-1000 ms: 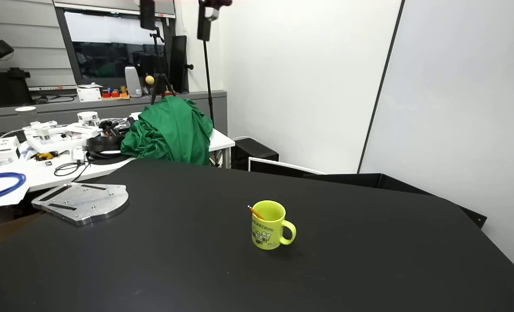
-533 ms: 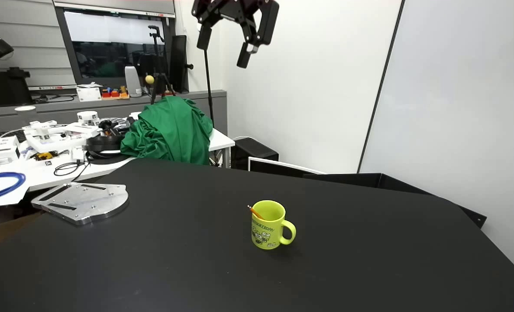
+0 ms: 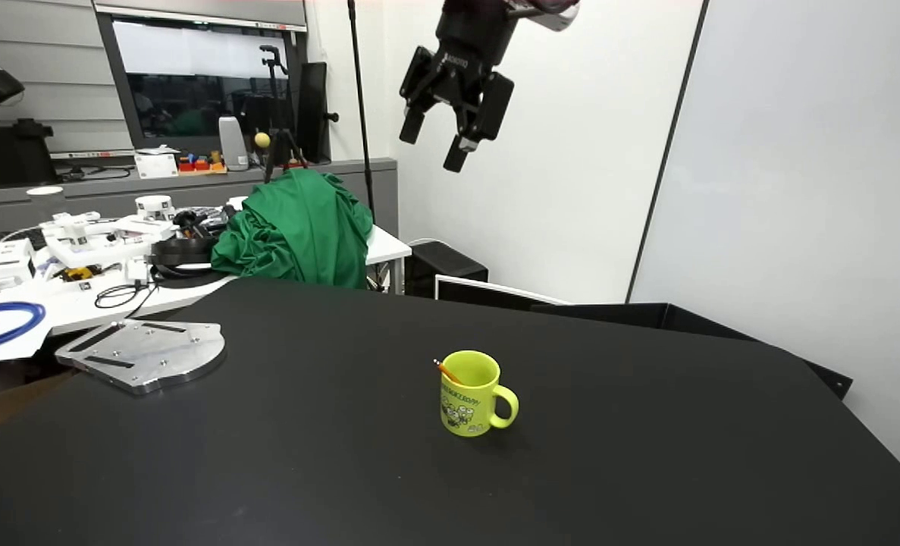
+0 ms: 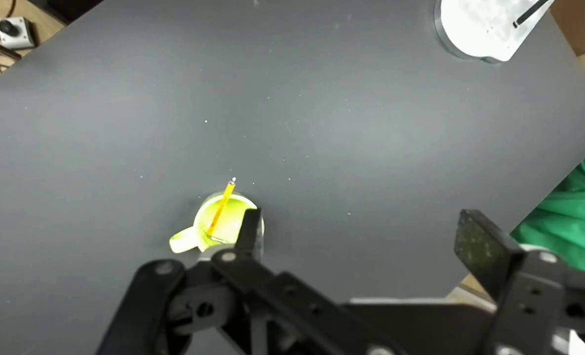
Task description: Remove the Ellen key from the cup and put it on the table
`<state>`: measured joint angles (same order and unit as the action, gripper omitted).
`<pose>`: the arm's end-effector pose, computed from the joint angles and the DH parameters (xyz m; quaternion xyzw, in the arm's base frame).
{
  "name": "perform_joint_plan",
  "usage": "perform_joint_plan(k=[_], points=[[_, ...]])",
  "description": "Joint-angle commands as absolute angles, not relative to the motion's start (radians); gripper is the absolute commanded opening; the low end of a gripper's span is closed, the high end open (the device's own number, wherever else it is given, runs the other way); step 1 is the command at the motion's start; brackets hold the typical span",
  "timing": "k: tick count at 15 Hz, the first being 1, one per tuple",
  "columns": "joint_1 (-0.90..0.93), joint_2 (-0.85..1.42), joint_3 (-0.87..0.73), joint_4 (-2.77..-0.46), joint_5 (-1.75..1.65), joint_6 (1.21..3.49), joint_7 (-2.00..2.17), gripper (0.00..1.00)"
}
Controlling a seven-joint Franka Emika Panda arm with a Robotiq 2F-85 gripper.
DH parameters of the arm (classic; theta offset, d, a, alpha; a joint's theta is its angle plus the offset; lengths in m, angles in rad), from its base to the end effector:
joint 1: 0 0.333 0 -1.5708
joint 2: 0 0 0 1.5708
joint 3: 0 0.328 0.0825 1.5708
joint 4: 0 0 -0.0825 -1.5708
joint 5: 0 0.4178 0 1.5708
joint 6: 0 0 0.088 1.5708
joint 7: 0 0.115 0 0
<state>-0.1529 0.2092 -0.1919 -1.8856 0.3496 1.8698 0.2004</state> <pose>0.5892 -0.1767 0.3729 -0.9269 0.3312 0.0972 0.1473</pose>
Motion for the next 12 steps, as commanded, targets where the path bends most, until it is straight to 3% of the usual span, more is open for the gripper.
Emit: perform_joint_plan(k=[1,12], points=[[-0.17,0.33,-0.195,-1.77,0.345,1.809,0.365,1.0],[-0.267,0.626,-0.201,-1.572,0.501,1.565,0.538,1.0]])
